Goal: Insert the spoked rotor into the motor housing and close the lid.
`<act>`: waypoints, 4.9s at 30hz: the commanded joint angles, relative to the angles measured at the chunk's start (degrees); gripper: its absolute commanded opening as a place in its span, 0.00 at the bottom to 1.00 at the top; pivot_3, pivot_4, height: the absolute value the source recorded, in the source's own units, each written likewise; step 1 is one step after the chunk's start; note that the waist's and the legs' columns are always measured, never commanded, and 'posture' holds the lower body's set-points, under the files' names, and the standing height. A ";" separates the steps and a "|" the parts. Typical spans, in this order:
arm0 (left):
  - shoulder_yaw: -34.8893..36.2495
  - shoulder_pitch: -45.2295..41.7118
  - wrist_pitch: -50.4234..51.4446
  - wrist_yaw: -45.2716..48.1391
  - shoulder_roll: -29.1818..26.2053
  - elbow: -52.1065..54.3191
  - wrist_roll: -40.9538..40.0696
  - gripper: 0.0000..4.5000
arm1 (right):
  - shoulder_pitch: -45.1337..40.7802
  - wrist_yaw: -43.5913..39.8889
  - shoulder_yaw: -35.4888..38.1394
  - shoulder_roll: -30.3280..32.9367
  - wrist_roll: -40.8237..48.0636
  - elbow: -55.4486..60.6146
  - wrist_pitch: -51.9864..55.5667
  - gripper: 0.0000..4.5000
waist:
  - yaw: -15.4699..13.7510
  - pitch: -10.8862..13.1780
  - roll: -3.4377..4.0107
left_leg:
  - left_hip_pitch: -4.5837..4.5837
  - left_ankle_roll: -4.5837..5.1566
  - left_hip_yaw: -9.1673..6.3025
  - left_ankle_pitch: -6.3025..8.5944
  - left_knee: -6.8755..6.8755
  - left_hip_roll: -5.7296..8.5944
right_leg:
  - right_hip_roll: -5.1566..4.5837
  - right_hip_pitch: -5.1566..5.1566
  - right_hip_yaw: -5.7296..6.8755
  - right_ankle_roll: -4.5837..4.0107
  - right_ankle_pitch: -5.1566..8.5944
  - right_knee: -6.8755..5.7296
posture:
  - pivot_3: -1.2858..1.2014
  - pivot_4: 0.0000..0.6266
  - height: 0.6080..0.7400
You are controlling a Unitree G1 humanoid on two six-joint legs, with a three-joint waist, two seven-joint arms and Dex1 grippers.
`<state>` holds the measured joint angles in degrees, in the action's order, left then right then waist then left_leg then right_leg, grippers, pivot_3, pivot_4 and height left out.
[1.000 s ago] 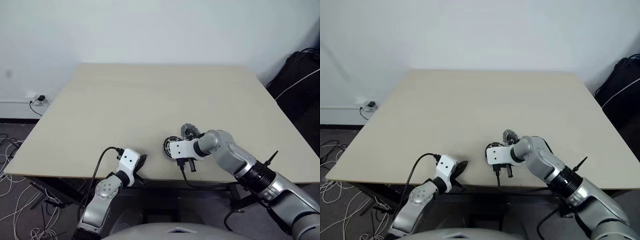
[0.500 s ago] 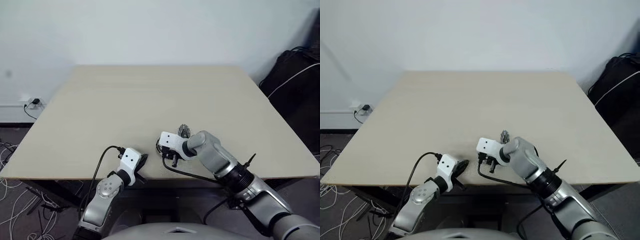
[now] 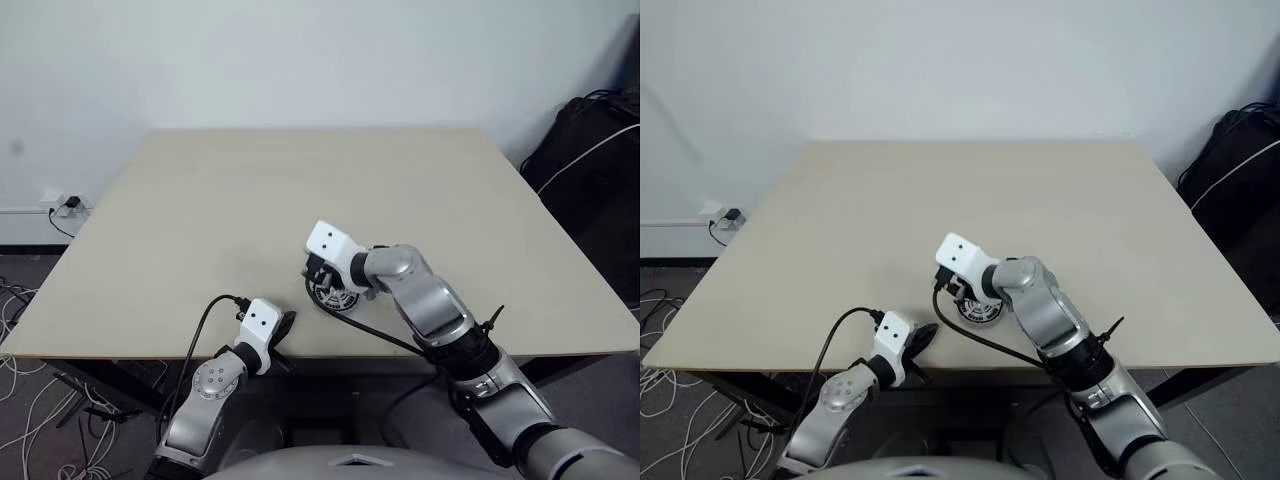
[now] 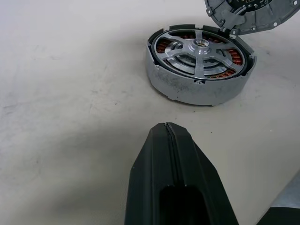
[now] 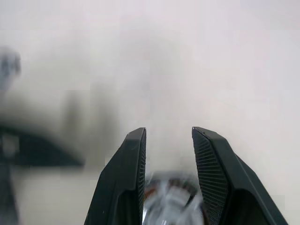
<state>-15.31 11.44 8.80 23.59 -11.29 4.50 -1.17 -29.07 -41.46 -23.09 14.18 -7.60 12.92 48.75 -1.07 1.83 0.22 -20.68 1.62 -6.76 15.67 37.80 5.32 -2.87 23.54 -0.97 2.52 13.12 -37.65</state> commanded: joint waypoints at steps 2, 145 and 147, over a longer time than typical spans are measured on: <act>-0.04 -0.95 -0.19 0.50 0.03 2.25 -0.51 0.00 | -0.43 9.43 8.24 -1.83 -0.13 3.55 -4.00 0.16 | -0.14 0.00 0.00 | 0.01 -0.01 0.00 0.01 0.00 0.02 | -0.02 -0.02 0.01 0.00 0.00 0.00 | 0.52 0.00 1.00; -1.08 -3.91 2.20 4.77 -2.88 1.70 -0.23 0.00 | 38.87 25.52 23.08 3.84 14.15 14.90 -14.93 0.01 | -0.15 -0.14 0.78 | 0.14 0.48 0.22 -0.07 -0.17 -0.23 | 0.29 -0.66 -0.33 0.23 -0.15 0.70 | 0.52 0.00 1.00; -1.09 -3.90 2.28 4.82 -2.89 1.78 -0.19 0.00 | 38.34 24.83 22.14 3.41 14.31 14.50 -16.05 0.01 | -0.14 -0.13 0.76 | 0.21 0.47 0.21 -0.05 -0.14 -0.23 | 0.28 -0.73 -0.30 0.23 -0.15 0.72 | 0.52 0.00 1.00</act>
<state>-16.34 8.22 11.16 28.10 -13.93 4.93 -1.14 10.46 -16.08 -0.41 17.82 5.94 25.59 34.85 -1.21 1.70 0.98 -20.46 2.07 -6.55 15.63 37.67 5.09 -2.60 22.82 -1.28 2.75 12.97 -36.92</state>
